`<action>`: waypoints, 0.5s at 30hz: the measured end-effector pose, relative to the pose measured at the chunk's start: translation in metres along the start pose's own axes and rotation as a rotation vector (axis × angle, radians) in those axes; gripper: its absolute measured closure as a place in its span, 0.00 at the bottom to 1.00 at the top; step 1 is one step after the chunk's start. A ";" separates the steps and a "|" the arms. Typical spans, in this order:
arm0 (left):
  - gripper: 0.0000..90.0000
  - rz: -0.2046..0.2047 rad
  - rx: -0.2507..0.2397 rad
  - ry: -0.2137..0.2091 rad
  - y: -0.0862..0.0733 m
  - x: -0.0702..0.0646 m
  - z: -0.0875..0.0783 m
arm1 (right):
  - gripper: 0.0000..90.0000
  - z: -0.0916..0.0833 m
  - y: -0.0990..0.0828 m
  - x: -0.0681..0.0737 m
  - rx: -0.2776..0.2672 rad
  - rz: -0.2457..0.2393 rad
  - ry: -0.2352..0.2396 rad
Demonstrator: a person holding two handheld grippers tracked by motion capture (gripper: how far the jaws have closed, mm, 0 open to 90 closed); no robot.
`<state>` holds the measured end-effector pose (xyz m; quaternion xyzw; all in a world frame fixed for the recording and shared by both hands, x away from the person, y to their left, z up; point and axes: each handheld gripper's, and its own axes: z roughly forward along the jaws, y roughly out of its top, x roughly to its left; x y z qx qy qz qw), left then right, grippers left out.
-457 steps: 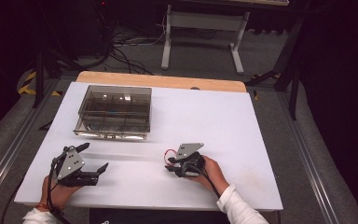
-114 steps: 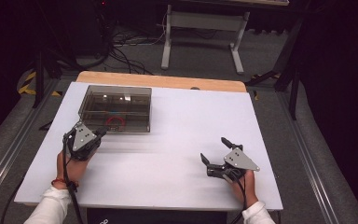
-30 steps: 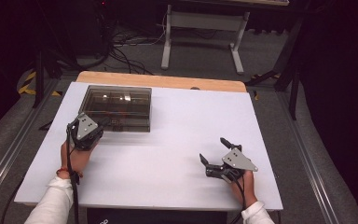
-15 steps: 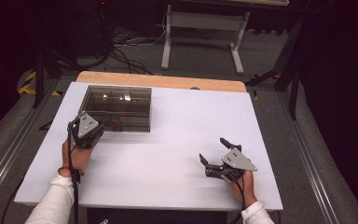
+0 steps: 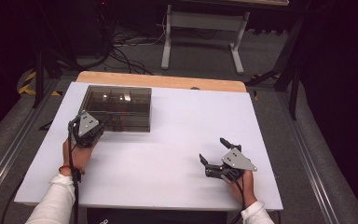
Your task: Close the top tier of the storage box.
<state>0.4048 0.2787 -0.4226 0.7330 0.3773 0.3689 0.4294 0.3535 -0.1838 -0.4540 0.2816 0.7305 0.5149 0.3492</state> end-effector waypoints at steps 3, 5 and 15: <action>0.99 -0.002 -0.001 -0.002 0.000 0.000 0.001 | 0.09 0.000 0.000 0.000 -0.002 -0.001 0.001; 0.99 -0.002 -0.001 -0.002 0.000 0.000 0.001 | 0.09 0.000 0.000 0.000 0.000 -0.001 0.000; 0.99 -0.002 0.000 0.000 0.000 0.000 0.001 | 0.09 0.000 0.000 0.000 0.003 0.001 0.004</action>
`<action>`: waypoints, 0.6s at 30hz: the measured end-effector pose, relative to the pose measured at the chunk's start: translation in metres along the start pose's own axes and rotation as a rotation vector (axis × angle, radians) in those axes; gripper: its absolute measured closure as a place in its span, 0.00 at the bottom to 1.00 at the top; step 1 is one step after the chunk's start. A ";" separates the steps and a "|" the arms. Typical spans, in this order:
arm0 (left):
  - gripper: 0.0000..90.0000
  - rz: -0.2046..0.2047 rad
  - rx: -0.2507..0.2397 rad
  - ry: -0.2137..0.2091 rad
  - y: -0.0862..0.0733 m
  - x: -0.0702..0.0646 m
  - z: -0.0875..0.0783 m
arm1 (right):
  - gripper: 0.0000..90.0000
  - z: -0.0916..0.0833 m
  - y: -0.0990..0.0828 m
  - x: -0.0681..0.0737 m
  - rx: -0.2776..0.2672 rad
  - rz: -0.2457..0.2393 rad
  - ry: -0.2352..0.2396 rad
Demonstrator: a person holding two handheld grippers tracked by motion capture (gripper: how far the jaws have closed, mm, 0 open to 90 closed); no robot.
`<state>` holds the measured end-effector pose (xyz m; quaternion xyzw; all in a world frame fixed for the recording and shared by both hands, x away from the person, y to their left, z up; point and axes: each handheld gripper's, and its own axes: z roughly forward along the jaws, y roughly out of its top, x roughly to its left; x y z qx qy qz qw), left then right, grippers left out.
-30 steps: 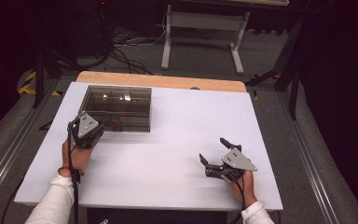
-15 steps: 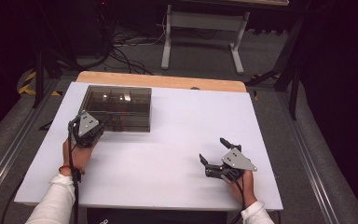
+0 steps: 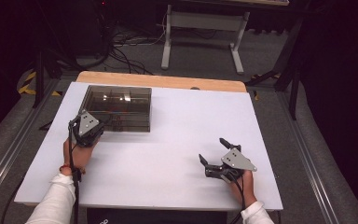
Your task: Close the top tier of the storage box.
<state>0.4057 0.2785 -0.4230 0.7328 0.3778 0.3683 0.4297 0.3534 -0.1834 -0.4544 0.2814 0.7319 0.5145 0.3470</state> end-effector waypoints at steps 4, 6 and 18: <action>0.99 0.000 0.003 0.004 0.000 -0.001 -0.001 | 0.09 0.000 0.000 0.000 -0.001 -0.002 -0.001; 0.98 -0.006 -0.002 0.000 0.000 0.000 -0.002 | 0.09 -0.001 0.000 0.000 -0.001 -0.005 0.000; 0.93 0.018 -0.028 -0.017 0.005 -0.007 -0.009 | 0.09 -0.003 0.000 -0.002 -0.008 -0.007 -0.003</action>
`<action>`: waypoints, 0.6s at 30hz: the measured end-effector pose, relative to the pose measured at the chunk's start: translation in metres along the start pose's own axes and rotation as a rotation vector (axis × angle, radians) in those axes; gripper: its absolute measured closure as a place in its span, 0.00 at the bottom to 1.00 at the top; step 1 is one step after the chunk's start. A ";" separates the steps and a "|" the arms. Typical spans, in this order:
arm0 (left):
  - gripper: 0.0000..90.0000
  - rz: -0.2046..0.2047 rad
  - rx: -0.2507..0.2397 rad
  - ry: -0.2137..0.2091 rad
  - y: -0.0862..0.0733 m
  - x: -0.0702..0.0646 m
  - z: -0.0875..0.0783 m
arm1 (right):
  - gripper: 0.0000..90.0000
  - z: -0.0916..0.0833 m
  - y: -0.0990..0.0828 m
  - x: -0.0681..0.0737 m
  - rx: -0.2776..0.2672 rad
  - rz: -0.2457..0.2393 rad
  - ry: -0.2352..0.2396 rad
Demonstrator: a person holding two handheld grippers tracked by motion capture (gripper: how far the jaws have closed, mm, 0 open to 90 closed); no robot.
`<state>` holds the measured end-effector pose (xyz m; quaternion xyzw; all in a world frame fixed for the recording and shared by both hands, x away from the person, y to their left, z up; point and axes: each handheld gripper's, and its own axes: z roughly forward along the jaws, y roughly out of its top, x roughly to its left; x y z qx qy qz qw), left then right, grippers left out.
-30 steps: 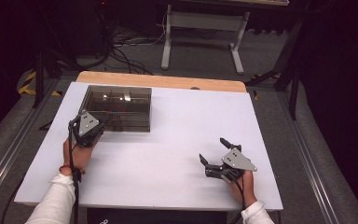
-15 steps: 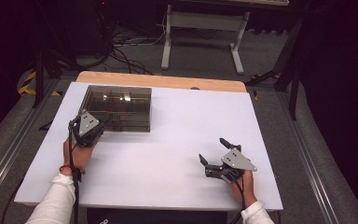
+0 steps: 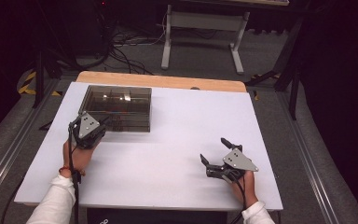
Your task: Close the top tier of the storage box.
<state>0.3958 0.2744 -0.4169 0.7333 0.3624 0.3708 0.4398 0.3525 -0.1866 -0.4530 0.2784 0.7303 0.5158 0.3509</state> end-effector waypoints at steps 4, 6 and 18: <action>0.90 -0.005 -0.012 -0.002 0.000 0.001 -0.003 | 0.09 0.000 0.000 0.001 0.004 0.002 0.006; 0.87 -0.001 -0.019 -0.003 0.001 0.001 -0.005 | 0.09 0.001 0.000 0.002 0.003 -0.006 0.011; 0.68 -0.004 -0.067 -0.010 0.003 -0.001 -0.010 | 0.09 0.001 0.000 0.003 0.007 -0.004 0.018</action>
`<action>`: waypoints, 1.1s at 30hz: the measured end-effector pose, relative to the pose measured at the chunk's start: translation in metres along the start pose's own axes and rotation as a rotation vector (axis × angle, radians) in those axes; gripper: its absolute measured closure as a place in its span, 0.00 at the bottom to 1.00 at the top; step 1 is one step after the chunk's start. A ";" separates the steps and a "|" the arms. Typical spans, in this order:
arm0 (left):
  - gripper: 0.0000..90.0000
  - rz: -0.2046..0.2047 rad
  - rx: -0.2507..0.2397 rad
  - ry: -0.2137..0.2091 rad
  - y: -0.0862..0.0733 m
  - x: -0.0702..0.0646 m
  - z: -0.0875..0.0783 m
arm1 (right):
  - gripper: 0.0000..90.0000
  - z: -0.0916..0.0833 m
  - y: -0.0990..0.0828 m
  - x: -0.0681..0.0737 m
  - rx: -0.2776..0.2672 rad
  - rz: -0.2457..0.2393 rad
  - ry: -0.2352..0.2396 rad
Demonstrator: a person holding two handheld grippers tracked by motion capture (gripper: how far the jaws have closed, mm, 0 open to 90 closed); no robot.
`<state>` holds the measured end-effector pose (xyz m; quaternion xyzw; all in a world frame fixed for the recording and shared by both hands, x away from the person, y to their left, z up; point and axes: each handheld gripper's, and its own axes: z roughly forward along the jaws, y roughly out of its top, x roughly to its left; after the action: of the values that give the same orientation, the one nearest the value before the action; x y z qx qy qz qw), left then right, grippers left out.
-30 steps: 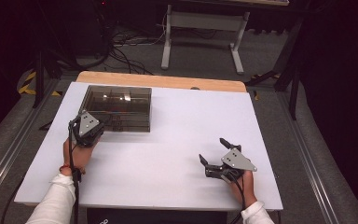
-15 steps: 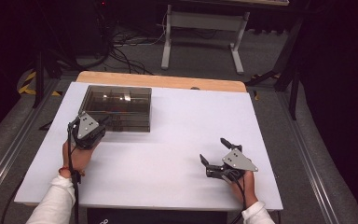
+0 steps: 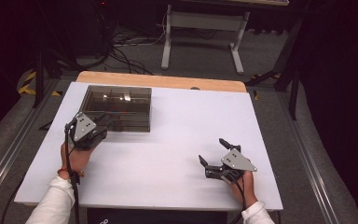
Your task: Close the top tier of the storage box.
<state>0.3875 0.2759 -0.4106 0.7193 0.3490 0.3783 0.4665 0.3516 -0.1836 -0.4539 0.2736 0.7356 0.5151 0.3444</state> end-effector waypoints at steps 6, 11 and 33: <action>0.57 0.015 -0.013 -0.011 0.002 -0.003 -0.002 | 0.09 0.000 0.000 0.000 0.000 0.003 0.001; 0.46 0.027 -0.024 0.003 0.004 -0.005 -0.005 | 0.09 0.000 0.000 0.001 0.001 -0.001 0.005; 0.03 0.028 -0.078 0.066 0.004 -0.011 -0.009 | 0.09 0.000 0.000 0.001 0.000 0.000 0.006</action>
<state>0.3747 0.2692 -0.4068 0.6923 0.3391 0.4219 0.4772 0.3510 -0.1832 -0.4539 0.2719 0.7368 0.5160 0.3422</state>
